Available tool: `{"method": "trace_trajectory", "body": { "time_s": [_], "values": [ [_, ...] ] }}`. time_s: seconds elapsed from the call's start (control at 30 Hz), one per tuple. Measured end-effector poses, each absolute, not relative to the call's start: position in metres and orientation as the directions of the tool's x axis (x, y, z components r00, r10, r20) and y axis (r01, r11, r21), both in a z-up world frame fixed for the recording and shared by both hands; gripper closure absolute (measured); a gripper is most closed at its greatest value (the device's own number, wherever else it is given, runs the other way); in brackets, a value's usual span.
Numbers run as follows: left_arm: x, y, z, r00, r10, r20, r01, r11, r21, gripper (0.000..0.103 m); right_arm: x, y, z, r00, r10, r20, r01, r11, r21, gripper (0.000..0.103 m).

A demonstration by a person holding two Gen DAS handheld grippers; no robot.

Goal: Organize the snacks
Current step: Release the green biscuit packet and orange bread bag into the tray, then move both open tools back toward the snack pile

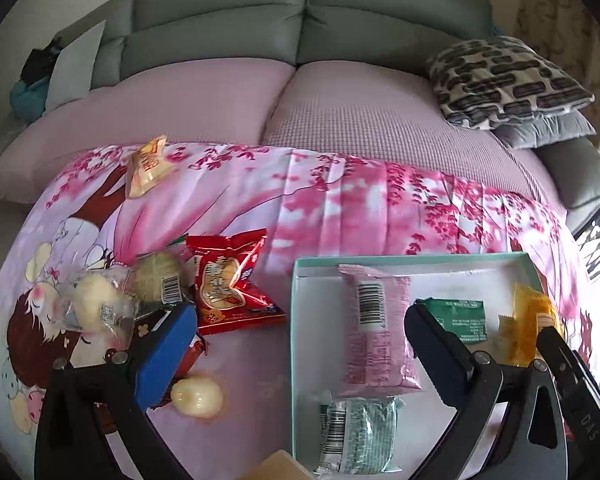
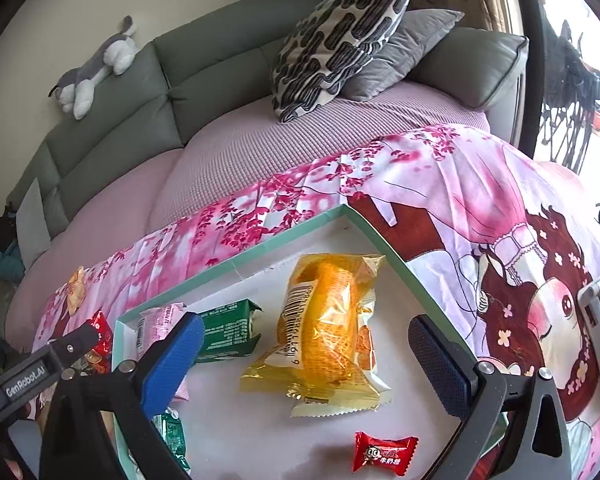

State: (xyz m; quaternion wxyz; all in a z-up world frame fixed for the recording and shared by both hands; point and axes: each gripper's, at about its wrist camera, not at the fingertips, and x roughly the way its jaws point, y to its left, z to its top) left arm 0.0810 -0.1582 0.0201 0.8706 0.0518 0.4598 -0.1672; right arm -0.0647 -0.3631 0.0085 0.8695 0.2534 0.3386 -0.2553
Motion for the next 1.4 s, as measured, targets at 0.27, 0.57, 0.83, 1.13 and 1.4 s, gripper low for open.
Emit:
{"method": "trace_trajectory", "body": {
  "time_s": [0.27,0.57,0.83,1.13,1.4],
  "values": [
    [0.086,-0.148,0.019,0.528,-0.229,-0.818,0.294,0.953,-0.077,0.000,-0.063,-0.359,0.011,0.648,-0.283,-0.707,0.603,0.757,0.250,0.000],
    [0.093,-0.134,0.018,0.536,-0.183,-0.824,0.252,0.966,-0.051,0.000,-0.063,-0.357,0.013,0.634,-0.311,-0.708,0.613,0.761,0.214,0.000],
    [0.096,-0.108,0.024,0.559,-0.157,-0.814,0.204,0.978,-0.048,0.000,-0.057,-0.345,0.019,0.635,-0.321,-0.702,0.596,0.783,0.181,0.000],
    [0.105,-0.046,0.022,0.574,-0.121,-0.810,0.070,0.993,-0.098,0.000,-0.046,-0.324,0.027,0.646,-0.324,-0.691,0.560,0.817,0.141,0.000],
    [0.114,0.014,0.020,0.580,-0.076,-0.811,-0.066,0.988,-0.139,0.000,-0.034,-0.300,0.039,0.676,-0.324,-0.662,0.524,0.843,0.123,0.000]
  ]
}}
